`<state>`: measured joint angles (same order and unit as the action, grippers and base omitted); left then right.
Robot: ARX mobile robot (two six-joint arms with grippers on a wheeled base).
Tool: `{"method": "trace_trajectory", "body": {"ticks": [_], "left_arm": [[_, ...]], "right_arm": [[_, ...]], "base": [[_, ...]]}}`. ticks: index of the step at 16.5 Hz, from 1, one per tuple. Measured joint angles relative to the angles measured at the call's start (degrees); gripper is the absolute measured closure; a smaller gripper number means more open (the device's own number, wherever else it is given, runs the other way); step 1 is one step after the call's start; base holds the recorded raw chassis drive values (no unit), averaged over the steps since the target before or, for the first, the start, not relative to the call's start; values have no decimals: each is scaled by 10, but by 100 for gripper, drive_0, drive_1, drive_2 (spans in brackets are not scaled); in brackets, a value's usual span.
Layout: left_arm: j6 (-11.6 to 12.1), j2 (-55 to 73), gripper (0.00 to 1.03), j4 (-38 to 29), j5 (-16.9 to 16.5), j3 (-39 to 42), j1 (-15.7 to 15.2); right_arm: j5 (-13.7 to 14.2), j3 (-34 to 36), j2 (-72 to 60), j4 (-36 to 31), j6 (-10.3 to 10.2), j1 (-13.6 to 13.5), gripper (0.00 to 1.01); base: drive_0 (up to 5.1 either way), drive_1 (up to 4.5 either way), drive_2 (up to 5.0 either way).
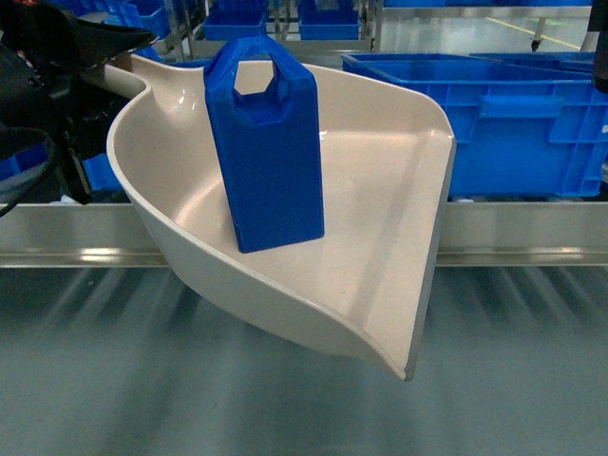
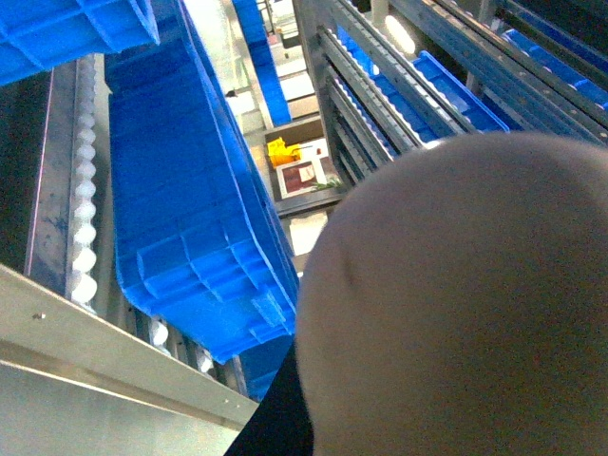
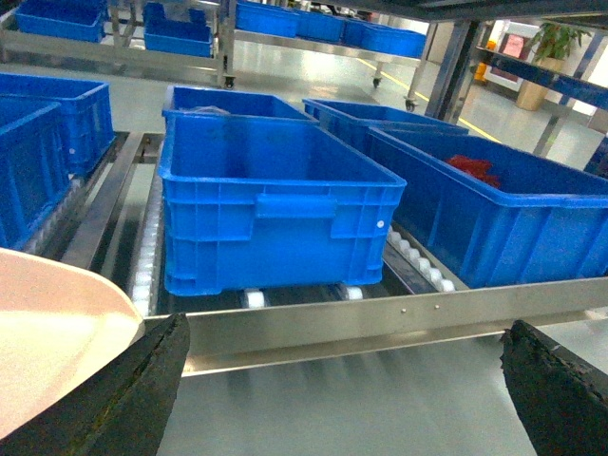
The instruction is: Place part in tray to right shelf
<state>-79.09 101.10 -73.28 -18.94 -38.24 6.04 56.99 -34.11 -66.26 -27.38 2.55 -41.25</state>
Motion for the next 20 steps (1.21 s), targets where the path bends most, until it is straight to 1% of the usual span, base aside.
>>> {"method": "trace_trajectory", "body": {"ticks": [10,20], "left_arm": [[0,0,90,0,1,0,0],[0,0,90,0,2,0,-2]], "right_arm": [[0,0,0,0,0,0,3],[0,0,0,1,0,0,3]], "base": [[14,402,-373],[0,0,0]]}}
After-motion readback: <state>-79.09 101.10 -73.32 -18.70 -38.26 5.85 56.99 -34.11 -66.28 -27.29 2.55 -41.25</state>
